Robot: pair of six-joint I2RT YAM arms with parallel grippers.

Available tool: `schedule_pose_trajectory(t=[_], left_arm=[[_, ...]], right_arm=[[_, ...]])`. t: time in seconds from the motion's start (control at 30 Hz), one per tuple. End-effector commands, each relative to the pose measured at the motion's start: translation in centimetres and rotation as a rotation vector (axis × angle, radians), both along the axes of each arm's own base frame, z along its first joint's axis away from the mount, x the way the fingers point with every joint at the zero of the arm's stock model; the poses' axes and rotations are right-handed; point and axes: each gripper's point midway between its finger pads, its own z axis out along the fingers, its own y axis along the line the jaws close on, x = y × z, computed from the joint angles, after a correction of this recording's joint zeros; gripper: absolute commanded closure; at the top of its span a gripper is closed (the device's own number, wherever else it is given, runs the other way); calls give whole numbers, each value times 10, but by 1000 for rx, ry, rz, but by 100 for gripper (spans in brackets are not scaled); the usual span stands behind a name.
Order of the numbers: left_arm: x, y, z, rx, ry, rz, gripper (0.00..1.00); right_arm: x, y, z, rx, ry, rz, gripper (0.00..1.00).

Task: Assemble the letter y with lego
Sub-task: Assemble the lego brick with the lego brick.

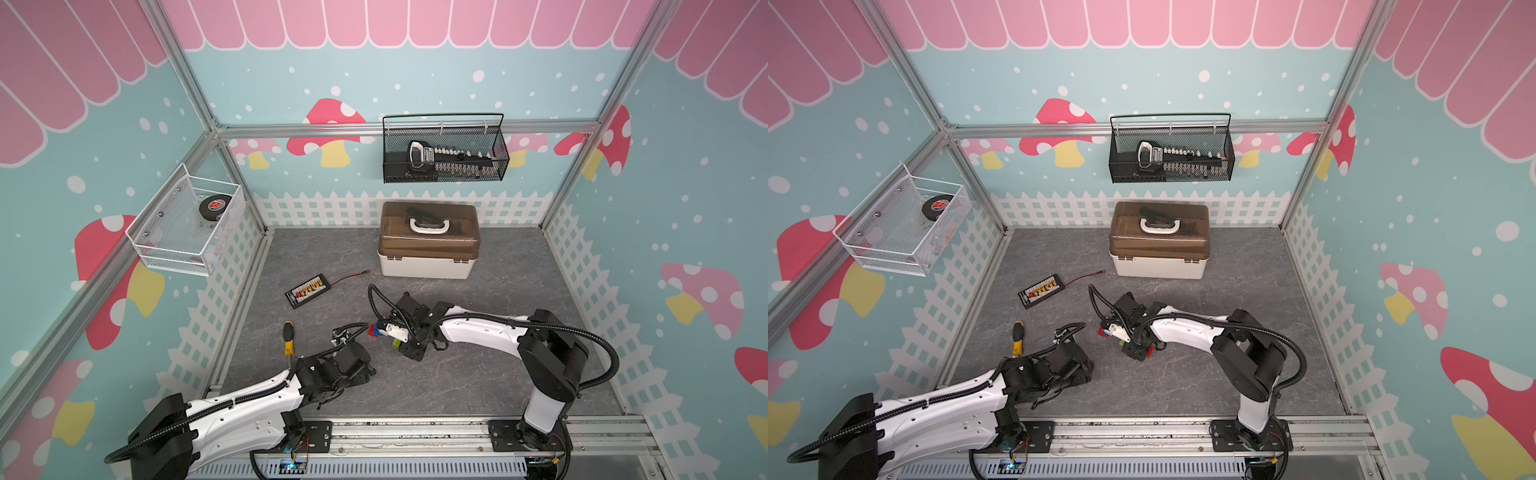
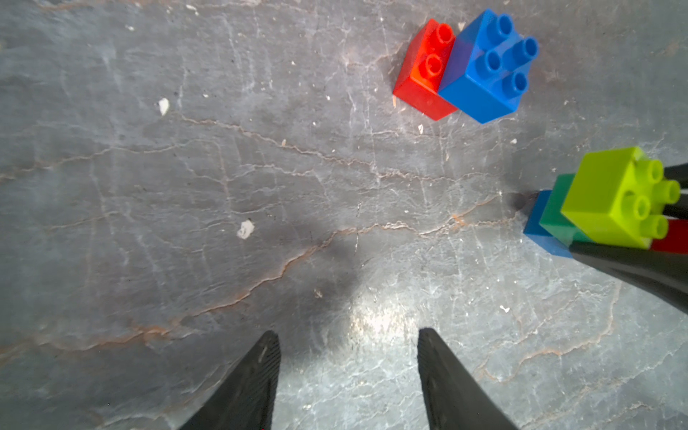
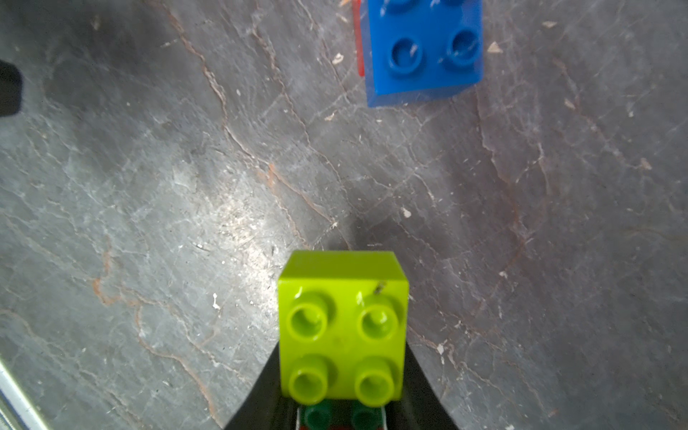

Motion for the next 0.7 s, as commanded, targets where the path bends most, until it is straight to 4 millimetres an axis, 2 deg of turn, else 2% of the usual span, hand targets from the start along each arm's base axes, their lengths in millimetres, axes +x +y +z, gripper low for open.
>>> schedule_pose_trajectory(t=[0.0,0.3,0.4,0.53,0.67], left_arm=[[8,-4,10,-21,-25,17,39],[9,-6,10,-23,-22,14,39],[9,-6,11,-23,-24,15,39],[11,-8,14,-21,-30,8,39],[14,-10,17,-18,-36,2,39]], right_arm=[[-25,-29,-36,-129,117,-1,76],[-19,-27,-36,-153,102,-15,76],[-8,-27,-30,-151,65,-38,76],[17,-25,-19,-129,22,-111,76],[28,-18,-5,-84,2,-128,76]])
